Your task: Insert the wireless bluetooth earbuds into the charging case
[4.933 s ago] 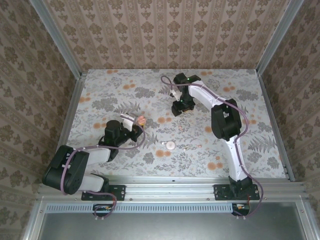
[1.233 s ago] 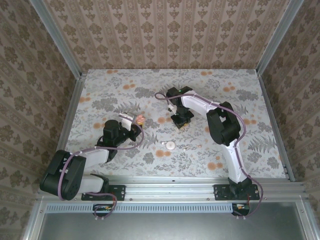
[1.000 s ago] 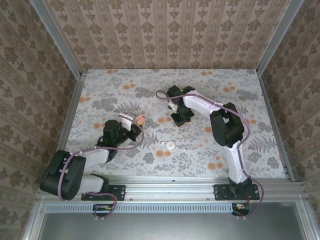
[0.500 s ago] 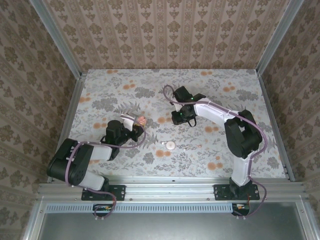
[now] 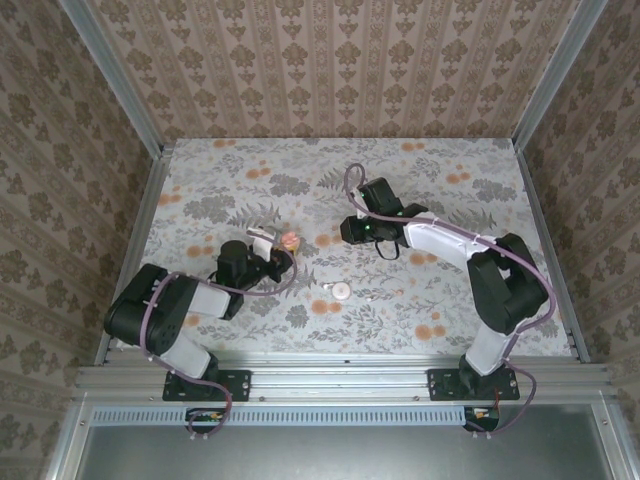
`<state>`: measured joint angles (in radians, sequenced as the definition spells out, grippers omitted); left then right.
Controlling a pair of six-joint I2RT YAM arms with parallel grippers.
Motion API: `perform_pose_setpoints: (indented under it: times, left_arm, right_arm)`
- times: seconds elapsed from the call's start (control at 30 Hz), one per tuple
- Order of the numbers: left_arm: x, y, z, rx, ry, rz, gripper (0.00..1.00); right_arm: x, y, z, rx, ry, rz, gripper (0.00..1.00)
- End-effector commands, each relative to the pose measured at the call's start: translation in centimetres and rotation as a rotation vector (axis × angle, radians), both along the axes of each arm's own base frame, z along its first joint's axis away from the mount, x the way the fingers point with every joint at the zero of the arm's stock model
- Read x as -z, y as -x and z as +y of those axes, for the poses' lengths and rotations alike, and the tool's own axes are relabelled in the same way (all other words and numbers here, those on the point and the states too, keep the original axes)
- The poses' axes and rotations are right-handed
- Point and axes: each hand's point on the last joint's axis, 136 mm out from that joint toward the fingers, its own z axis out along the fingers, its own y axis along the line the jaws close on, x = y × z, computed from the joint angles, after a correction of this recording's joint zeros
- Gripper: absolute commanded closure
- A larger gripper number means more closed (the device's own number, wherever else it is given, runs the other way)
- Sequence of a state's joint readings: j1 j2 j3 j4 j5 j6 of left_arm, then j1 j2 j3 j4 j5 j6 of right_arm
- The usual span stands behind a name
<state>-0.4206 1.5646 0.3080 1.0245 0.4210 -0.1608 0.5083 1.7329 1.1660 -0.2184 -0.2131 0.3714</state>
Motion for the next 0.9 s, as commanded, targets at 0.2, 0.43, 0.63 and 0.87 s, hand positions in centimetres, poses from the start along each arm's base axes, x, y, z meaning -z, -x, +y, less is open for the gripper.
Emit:
perform_pose_setpoints:
  times: [0.2,0.43,0.63,0.87]
  left_arm:
    - [-3.7,-0.3,-1.8,0.065,0.065,-0.105,0.88]
    - [-5.7,0.4,-2.3,0.113,0.065,-0.159,0.88]
    - [-8.0,1.4,-2.7,0.173,0.075,-0.225,0.88]
    - [-9.6,1.9,-2.8,0.195,0.079,-0.274,0.88]
  right_arm:
    - [-6.6,0.4,3.0,-0.082,-0.31,-0.163,0.79]
    - [-9.4,0.9,3.8,-0.114,-0.443,-0.264,0.79]
    - [-11.2,0.8,5.0,-0.148,-0.502,-0.279,0.79]
    - [-14.7,2.1,6.7,-0.229,-0.563,-0.389,0.79]
